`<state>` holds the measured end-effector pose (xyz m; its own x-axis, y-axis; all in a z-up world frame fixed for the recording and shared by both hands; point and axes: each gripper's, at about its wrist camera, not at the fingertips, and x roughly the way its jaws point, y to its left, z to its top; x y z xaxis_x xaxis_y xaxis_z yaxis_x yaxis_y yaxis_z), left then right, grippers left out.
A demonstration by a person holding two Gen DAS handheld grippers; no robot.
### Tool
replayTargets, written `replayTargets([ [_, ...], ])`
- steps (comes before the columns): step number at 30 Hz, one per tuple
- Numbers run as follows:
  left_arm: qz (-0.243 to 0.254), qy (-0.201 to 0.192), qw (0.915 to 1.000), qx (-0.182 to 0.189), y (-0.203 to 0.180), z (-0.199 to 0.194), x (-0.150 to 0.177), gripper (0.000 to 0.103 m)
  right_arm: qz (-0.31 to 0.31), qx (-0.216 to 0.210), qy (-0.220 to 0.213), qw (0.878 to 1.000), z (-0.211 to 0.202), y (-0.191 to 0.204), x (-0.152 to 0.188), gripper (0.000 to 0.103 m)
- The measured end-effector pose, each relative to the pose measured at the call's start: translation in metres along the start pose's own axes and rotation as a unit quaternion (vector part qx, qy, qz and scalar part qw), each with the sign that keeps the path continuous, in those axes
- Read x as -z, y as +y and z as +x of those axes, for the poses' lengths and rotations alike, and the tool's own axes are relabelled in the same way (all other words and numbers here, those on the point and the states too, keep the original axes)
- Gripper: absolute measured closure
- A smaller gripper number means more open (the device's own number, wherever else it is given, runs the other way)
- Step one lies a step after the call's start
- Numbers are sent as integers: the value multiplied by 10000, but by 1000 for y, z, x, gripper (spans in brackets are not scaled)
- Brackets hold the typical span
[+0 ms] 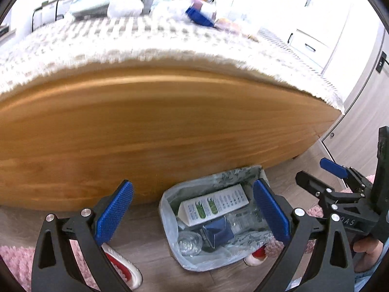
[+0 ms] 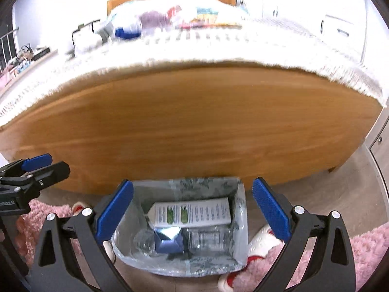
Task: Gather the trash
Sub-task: 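Raise both open tools up out of the trash bag, then move both tools over the bed toward the trash pile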
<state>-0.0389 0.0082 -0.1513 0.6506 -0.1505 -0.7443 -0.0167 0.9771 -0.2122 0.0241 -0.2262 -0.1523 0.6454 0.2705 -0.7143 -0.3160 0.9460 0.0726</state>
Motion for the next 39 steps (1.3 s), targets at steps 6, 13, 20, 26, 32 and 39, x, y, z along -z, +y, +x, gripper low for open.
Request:
replayTargets([
  [6,257,-628,9977,-63,-8,-26,-10,7,-37,110,-568,9983,-20,0,-9,9],
  [13,303,-1115,9933,38,-11,-48,-22,7,-197,178,-1049,9941,-37,3,-16,9],
  [20,274,-1370,9900,172,-11,-63,-31,7,-225,60,-1070,9940,-40,4,-24,9],
  [26,193,-1507,9881,243,-10,-71,-38,7,-230,77,-1407,9898,-53,9,-34,9],
  [32,120,-1648,9860,235,-7,-78,-44,7,-127,92,-1747,9845,-65,9,-46,9],
  [39,219,-1851,9823,177,-9,-88,-52,7,19,189,-2088,9778,-73,5,-53,9],
])
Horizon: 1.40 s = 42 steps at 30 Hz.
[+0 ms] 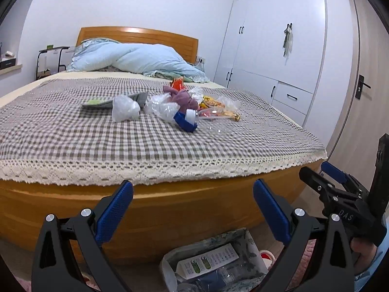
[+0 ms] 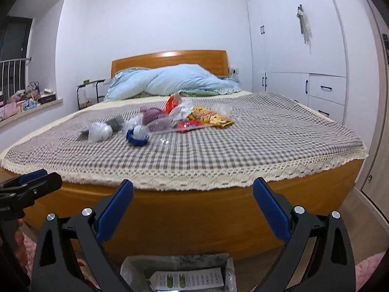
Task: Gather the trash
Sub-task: 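Move both tools over the bed toward the trash pile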
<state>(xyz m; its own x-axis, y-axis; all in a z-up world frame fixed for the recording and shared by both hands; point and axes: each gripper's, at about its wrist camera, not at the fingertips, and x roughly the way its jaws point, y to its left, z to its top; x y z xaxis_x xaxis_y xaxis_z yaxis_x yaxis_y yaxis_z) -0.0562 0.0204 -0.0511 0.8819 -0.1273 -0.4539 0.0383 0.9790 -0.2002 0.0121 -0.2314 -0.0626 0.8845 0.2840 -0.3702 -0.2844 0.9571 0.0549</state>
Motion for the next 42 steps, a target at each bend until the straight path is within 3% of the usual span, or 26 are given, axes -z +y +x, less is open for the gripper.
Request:
replayTargets([
  [21,-5,-244,9996,-140,2,-2,-20,7,-47,221,-229,9995,4,-6,-19,9],
  [42,-180,-306,9991,-230,16,16,-41,7,-192,161,-313,9992,21,-3,-37,9],
])
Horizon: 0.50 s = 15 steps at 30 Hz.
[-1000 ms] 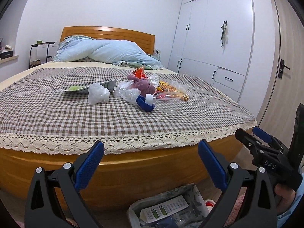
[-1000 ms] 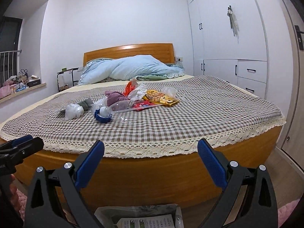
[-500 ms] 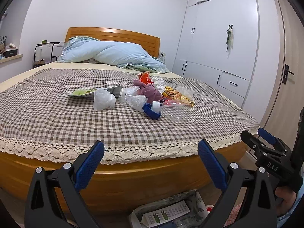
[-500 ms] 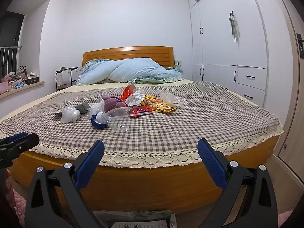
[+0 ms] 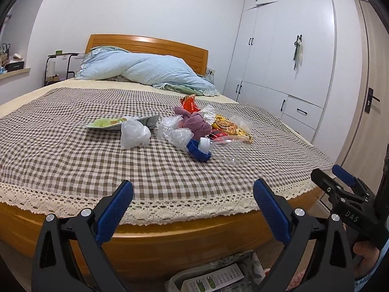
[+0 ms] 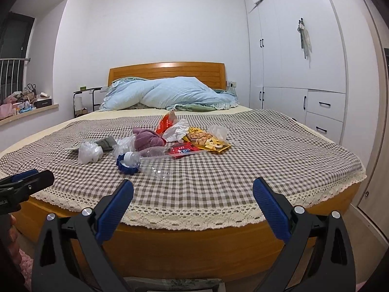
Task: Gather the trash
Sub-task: 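Move both tools over the bed toward the trash pile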
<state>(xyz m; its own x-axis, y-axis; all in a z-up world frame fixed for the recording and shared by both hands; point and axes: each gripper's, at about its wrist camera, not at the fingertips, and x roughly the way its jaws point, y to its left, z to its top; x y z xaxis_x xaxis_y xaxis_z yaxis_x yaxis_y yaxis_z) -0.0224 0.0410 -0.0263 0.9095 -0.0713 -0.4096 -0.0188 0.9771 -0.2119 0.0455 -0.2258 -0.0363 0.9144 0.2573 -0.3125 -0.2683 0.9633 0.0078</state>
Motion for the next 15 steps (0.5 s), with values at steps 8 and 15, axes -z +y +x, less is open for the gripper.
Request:
replayTargets([
  [8,-47,-84,10000,9,3,14,-16,7,-17,12,-142,9999,13,-2,-12,9],
  [15,-82,-191,9998,12,5,27,-31,7,-69,-21,-300,9995,25,-1,-26,9],
])
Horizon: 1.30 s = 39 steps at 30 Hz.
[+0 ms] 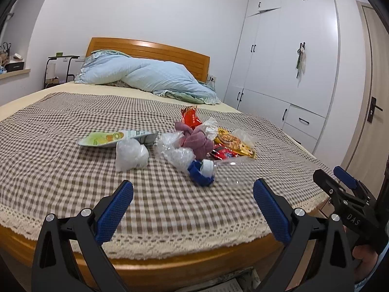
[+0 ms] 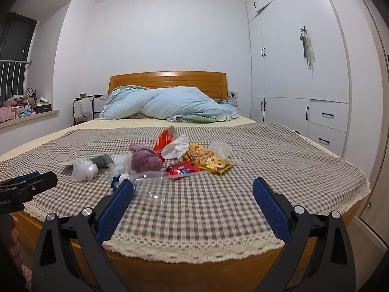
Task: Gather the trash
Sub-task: 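Move both tools over the bed toward the trash pile, then grasp the large clear plastic bottle with the right tool while the left tool approaches a plastic bag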
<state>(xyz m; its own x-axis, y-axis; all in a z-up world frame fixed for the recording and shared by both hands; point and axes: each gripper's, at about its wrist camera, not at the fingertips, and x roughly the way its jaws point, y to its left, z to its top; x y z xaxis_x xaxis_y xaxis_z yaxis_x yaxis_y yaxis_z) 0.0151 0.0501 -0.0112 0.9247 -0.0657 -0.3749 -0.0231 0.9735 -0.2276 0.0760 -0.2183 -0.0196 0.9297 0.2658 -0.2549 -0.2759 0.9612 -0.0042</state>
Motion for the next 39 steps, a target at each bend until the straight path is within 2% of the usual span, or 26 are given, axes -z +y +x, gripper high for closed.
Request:
replayTargets([
  [14,-56,73,9999,-64,16,20,-10,7,-163,-101,-14,9998,22,10,-8,9],
  [21,-32,152,9997,-177,24,36,-22,7,-206,-216,183,9994,45,11,-10,9],
  [30,-33,444,9987,-254,32,66,-35,7,-413,-473,767,9951,93,29,-5,9],
  [33,-44,581,9979,-270,35,77,-38,7,-260,-537,1019,9930,113,31,-1,9],
  [39,-136,808,9963,-259,41,94,-40,7,448,-949,1480,9834,137,32,9,9],
])
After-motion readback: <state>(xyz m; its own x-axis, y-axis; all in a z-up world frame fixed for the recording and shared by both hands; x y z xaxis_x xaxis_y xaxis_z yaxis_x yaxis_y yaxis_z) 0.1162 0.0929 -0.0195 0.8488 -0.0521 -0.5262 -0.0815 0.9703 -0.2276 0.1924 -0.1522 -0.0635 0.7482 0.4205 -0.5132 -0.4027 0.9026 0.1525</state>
